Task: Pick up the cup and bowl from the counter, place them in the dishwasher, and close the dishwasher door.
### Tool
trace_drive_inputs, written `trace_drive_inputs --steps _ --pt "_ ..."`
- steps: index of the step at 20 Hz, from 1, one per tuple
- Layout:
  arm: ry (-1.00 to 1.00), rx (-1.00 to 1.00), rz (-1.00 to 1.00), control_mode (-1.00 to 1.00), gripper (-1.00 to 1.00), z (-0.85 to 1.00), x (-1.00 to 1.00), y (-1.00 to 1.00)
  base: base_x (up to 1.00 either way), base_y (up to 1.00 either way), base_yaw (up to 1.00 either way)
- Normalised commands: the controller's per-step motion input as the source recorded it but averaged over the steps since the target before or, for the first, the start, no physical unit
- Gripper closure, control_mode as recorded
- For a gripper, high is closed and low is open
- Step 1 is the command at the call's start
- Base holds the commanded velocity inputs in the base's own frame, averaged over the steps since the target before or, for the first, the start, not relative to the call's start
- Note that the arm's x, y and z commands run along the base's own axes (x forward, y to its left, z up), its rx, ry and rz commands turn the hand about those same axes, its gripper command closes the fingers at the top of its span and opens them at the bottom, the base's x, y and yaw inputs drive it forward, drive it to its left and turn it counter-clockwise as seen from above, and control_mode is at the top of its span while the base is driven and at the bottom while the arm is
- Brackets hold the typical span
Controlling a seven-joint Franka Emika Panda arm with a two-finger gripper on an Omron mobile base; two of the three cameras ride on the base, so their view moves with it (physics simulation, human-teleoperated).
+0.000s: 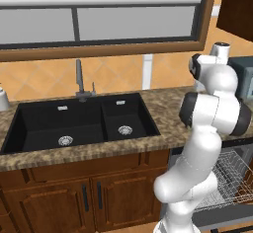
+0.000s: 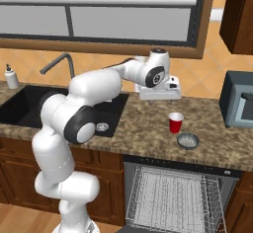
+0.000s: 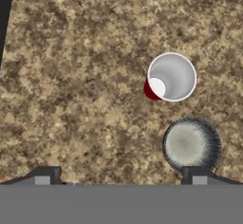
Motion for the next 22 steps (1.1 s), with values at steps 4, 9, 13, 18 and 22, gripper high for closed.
trace_drive_inputs --steps 4,9,13,18,22 --pt "-0.08 0.00 0.01 -1.00 -1.00 -0.28 0.15 -0.11 0.00 0.00 0.00" --pt "-0.02 0.00 0.01 -1.00 -1.00 -0.38 0.21 -0.06 0.00 0.00 0.00" --pt "-0.07 0.00 0.01 -1.00 -1.00 -0.30 0.33 -0.11 0.00 0.00 0.00" --pt "0.00 0.00 0.00 -1.00 -1.00 0.00 0.32 -0.17 0.00 0.00 0.00" --pt "0.00 0.00 0.00 -1.00 -1.00 0.00 0.16 -0.09 0.00 0.00 0.00"
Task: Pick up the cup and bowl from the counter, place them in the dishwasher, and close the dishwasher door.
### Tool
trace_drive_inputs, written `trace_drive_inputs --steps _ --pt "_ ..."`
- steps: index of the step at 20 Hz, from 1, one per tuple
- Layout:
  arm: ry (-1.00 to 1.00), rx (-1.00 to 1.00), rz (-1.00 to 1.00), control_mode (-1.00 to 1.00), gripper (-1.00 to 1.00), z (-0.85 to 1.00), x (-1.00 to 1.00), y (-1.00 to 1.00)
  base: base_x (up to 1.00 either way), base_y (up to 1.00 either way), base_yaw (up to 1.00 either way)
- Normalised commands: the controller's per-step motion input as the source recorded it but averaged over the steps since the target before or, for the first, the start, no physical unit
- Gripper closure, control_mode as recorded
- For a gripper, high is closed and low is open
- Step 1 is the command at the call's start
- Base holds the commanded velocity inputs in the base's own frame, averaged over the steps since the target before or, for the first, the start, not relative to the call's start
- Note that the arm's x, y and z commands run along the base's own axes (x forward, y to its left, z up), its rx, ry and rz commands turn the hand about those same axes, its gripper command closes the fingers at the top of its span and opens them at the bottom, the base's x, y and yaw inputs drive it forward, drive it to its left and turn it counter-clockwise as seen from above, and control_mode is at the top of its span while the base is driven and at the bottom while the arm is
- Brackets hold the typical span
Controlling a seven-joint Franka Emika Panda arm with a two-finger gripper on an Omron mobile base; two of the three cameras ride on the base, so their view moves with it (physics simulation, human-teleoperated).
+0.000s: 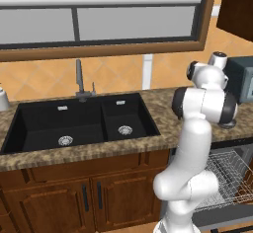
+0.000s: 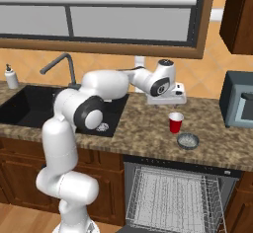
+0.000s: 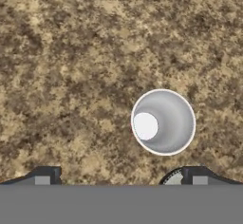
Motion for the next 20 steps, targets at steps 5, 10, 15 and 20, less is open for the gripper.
trace_drive_inputs --steps 5,10,15,20 --pt "0.00 0.00 0.00 -1.00 -1.00 0.00 0.20 -0.17 0.00 0.00 0.00" --pt "0.00 0.00 0.00 -1.00 -1.00 0.00 0.08 -0.20 0.00 0.00 0.00" --pt "0.00 0.00 0.00 -1.00 -1.00 0.00 0.01 -0.03 0.00 0.00 0.00" --pt "0.00 -0.01 0.00 -1.00 -1.00 -0.14 0.05 0.23 0.00 0.00 0.00"
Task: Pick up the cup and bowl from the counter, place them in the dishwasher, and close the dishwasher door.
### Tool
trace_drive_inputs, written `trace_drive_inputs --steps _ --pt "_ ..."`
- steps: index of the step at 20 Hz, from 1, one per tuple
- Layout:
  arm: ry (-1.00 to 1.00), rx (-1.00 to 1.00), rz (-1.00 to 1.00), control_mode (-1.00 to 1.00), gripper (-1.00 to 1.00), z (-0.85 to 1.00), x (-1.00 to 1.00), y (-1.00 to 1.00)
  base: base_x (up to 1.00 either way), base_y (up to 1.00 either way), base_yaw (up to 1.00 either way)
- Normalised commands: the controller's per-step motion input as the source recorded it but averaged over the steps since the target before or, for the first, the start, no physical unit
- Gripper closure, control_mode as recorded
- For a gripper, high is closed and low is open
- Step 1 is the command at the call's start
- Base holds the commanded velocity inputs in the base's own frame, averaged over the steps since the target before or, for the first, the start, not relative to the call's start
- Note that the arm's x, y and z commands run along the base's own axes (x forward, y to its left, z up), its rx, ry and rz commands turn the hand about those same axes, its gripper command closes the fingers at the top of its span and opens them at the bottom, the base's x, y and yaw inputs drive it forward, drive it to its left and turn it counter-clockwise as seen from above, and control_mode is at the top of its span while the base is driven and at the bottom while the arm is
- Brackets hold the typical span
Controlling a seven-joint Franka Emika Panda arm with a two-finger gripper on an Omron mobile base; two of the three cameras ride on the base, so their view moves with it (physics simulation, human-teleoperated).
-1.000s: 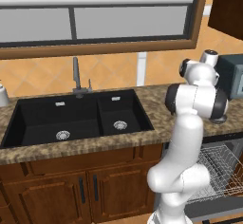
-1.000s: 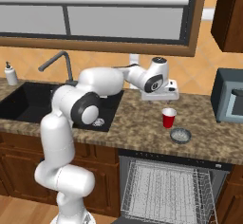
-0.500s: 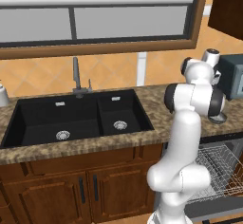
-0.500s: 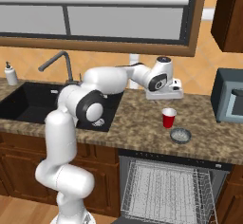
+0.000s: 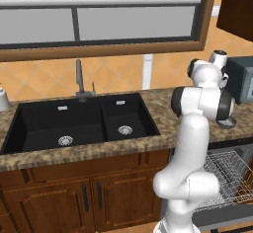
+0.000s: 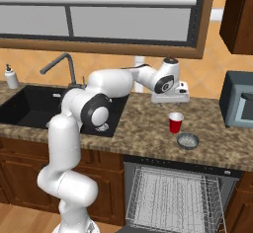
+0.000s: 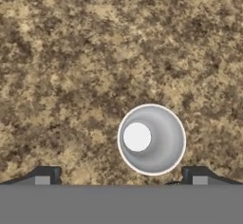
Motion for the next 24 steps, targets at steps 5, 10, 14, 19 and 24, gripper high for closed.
trace_drive_inputs --steps 5,10,14,19,24 --pt "0.00 0.00 0.00 -1.00 -1.00 -0.27 0.01 -0.09 0.00 0.00 0.00" --pt "0.00 0.00 0.00 -1.00 -1.00 -0.60 0.00 0.00 0.00 0.00 0.00" --pt "0.00 0.00 0.00 -1.00 -1.00 -0.64 0.00 0.01 0.00 0.00 0.00" --pt "-0.03 0.00 0.00 -1.00 -1.00 -0.38 0.01 0.08 0.00 0.00 0.00" --pt "-0.02 0.00 0.02 -1.00 -1.00 -0.06 0.01 0.01 0.00 0.00 0.00"
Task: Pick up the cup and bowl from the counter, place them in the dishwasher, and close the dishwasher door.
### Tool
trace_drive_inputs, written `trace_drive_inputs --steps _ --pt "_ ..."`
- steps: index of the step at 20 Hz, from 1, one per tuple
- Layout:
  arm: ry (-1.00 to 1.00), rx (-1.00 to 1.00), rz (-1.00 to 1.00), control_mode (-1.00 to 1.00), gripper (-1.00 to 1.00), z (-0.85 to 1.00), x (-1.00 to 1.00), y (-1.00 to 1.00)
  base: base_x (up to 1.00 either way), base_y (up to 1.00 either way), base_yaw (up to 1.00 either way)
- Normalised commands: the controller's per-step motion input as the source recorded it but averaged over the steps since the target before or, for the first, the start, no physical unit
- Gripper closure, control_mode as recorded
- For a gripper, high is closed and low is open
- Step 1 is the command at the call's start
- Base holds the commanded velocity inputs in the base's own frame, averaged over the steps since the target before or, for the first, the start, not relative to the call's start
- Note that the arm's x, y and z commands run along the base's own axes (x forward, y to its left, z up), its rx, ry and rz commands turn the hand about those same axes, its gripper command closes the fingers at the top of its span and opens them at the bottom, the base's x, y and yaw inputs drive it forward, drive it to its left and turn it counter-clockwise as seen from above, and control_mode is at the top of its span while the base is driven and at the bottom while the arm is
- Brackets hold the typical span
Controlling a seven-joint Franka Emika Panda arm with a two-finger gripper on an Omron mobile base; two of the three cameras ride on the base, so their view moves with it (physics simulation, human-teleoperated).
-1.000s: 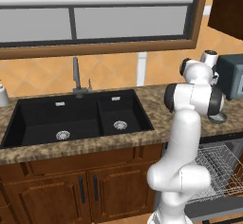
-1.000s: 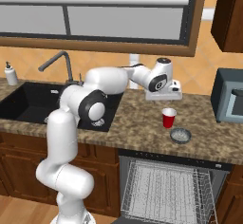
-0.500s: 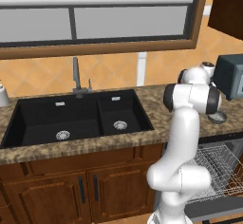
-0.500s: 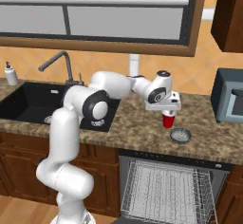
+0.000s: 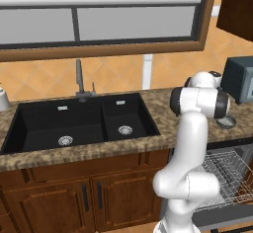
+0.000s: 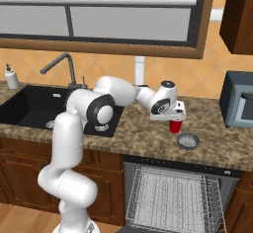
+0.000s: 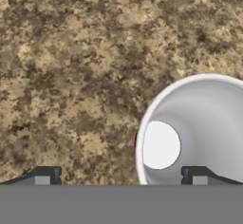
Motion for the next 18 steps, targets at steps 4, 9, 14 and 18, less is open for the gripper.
trace_drive_inputs --steps 4,9,14,18 --pt "0.00 0.00 0.00 -1.00 -1.00 0.00 0.00 0.00 0.00 0.00 0.00" --pt "0.00 0.00 0.00 -1.00 1.00 0.00 0.00 0.00 0.00 0.00 0.00" --pt "0.00 0.00 0.00 -1.00 1.00 0.00 0.00 0.00 0.00 0.00 0.00" --pt "0.00 0.00 0.00 -1.00 1.00 0.00 -0.01 0.00 0.00 0.00 0.00"
